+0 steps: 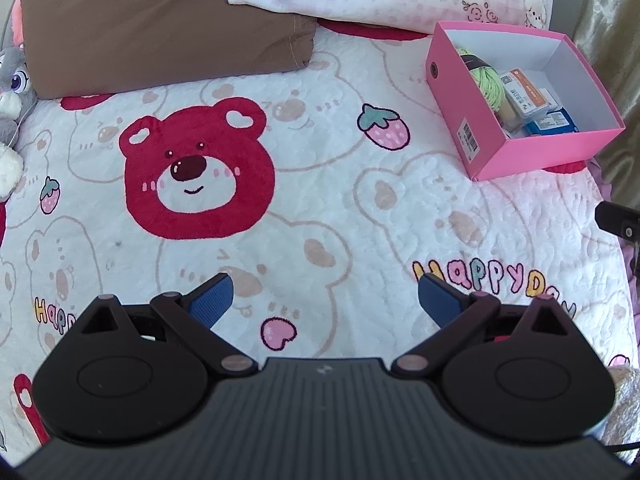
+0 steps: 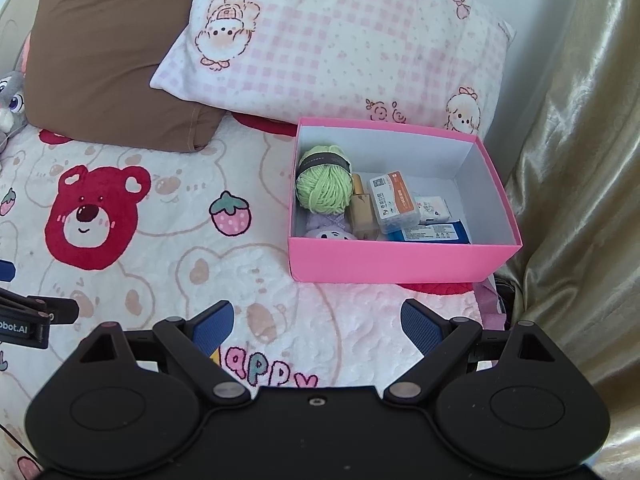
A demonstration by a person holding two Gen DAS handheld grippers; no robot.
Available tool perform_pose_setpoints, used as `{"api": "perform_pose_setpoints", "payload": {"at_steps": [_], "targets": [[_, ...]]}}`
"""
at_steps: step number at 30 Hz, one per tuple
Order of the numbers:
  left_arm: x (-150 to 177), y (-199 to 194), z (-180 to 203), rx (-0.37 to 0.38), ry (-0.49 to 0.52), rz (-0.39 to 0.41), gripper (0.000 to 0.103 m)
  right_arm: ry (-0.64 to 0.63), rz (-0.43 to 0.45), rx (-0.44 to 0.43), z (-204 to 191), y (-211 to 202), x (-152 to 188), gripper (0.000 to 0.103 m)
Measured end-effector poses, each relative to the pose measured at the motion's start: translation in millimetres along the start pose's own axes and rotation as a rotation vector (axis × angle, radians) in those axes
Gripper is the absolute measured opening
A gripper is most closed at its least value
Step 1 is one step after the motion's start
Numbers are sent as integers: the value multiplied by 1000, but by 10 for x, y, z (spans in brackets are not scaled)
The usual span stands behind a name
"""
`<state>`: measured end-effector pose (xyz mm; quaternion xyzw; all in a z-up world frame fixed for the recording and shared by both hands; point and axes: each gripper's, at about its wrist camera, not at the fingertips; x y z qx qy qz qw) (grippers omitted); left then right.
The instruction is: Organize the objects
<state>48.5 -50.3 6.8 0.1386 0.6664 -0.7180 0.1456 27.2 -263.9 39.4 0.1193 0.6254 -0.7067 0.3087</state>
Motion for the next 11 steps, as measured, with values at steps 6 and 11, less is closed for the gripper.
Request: {"api": "perform_pose_setpoints", "payload": {"at_steps": [6, 11], "targets": [[-1, -9, 12, -2, 4, 8, 101, 1, -7, -4, 7, 22, 11, 93], [-7, -7, 11, -3, 1, 3, 101, -3, -11, -5, 9, 27, 10, 93]]}}
Point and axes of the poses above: each gripper's, at about its wrist camera, not at the fingertips, and y roughly the way its jaws point, z to its right, x to its underside, and after that the axes turned 9 degrees about -y, right-handed
